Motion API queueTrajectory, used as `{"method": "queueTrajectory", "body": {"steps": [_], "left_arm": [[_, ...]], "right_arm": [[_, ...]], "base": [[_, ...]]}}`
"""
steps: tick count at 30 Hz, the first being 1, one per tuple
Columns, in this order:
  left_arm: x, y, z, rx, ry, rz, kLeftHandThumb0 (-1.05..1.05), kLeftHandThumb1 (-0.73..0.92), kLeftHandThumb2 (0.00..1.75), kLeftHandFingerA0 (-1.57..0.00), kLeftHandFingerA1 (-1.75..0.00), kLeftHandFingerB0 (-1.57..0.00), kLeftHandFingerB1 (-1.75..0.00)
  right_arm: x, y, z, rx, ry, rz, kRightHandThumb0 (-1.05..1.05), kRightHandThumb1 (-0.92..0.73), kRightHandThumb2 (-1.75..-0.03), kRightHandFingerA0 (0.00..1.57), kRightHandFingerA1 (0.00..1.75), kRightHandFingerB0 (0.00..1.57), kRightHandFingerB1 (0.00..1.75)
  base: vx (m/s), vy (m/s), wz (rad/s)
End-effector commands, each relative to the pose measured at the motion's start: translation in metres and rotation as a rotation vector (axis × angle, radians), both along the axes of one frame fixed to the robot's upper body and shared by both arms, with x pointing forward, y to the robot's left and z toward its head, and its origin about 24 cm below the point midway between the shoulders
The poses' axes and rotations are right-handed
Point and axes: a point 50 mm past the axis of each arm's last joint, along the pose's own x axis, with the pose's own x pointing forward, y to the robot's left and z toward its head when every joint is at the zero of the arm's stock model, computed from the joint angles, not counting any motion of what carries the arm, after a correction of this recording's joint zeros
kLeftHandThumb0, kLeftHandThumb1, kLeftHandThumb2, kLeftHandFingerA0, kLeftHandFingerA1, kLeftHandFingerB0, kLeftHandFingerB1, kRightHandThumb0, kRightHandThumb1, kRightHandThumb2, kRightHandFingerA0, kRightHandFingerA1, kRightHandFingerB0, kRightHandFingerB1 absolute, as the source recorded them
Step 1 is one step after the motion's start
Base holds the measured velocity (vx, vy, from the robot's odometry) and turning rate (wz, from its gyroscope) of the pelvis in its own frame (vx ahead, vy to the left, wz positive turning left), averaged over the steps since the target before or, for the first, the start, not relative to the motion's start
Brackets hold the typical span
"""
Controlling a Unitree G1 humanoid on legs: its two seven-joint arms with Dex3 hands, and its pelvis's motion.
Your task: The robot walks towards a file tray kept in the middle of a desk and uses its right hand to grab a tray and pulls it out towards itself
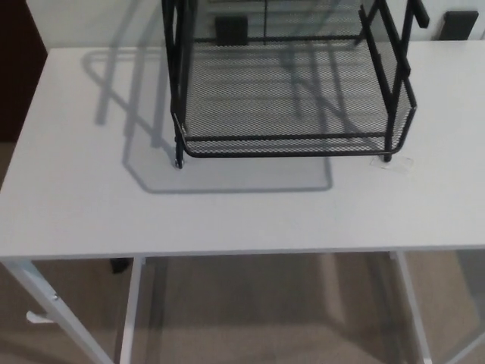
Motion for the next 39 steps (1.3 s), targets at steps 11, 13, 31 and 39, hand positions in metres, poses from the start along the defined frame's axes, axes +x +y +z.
{"method": "queueTrajectory", "body": {"steps": [11,13,31,39], "left_arm": [[-0.006,0.002,0.001,0.013,0.002,-0.007,-0.18,0.20,0.94,-0.26,-0.55,-0.19,-0.52],[-0.007,0.002,0.001,0.019,0.008,-0.009,-0.20,0.20,0.94,-0.27,-0.56,-0.19,-0.52],[0.006,0.005,0.008,-0.001,-0.082,-0.085,-0.42,0.18,0.96,-0.27,-0.44,-0.23,-0.41],[0.006,0.005,0.006,0.005,-0.057,-0.044,-0.26,0.20,0.96,-0.26,-0.57,-0.18,-0.53]], "right_arm": [[-0.011,-0.007,0.003,-0.019,0.011,-0.005,-0.37,-0.43,-0.65,0.48,0.51,0.38,0.45],[-0.011,-0.007,0.003,-0.017,0.005,-0.006,-0.40,-0.41,-0.66,0.50,0.53,0.40,0.47],[0.066,-0.022,0.107,-0.126,-0.879,-0.223,-0.37,-0.47,-0.54,0.62,0.43,0.50,0.39],[0.088,-0.028,0.252,-0.713,-1.426,-0.188,-0.42,-0.58,-0.57,0.49,0.37,0.42,0.35]], "base": [[0.00,0.000,0.00],[0.00,0.000,0.00],[0.00,0.000,0.00],[0.00,0.000,0.00]]}}
